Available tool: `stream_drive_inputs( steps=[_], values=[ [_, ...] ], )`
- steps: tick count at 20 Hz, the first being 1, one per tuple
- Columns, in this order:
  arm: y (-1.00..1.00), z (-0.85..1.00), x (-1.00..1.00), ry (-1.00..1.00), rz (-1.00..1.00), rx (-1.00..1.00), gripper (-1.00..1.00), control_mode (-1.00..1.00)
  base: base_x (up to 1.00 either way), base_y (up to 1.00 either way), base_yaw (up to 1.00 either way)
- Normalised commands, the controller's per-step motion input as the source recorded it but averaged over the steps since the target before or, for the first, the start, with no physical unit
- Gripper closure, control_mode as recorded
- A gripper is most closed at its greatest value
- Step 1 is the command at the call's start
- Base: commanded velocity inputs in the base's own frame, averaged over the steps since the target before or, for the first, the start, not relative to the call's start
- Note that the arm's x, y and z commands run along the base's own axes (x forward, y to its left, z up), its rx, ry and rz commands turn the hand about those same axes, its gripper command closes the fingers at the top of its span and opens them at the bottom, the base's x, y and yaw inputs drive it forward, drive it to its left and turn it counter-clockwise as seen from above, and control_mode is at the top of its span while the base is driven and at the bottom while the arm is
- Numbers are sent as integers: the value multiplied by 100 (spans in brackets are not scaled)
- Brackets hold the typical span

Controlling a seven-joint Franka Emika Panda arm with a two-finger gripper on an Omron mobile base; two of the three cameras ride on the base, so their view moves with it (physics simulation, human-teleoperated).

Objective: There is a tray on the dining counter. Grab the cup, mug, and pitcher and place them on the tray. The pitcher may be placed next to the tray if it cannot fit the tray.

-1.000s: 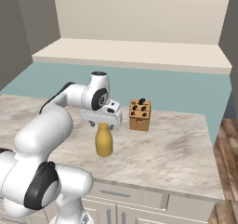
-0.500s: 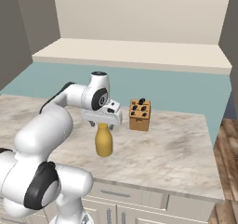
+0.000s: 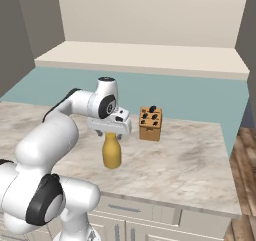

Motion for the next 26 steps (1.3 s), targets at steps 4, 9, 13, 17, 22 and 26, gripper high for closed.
stream_drive_inputs(
  steps=[4,9,13,17,22,26],
  values=[
    [0,0,0,0,0,0,100,-100,0,0,0],
    [0,0,0,0,0,0,100,-100,0,0,0],
    [0,0,0,0,0,0,100,-100,0,0,0],
    [0,0,0,0,0,0,100,-100,0,0,0],
    [0,1,0,8,0,0,100,-100,0,0,0],
    [0,23,-1,8,1,0,100,-100,0,0,0]
  ],
)
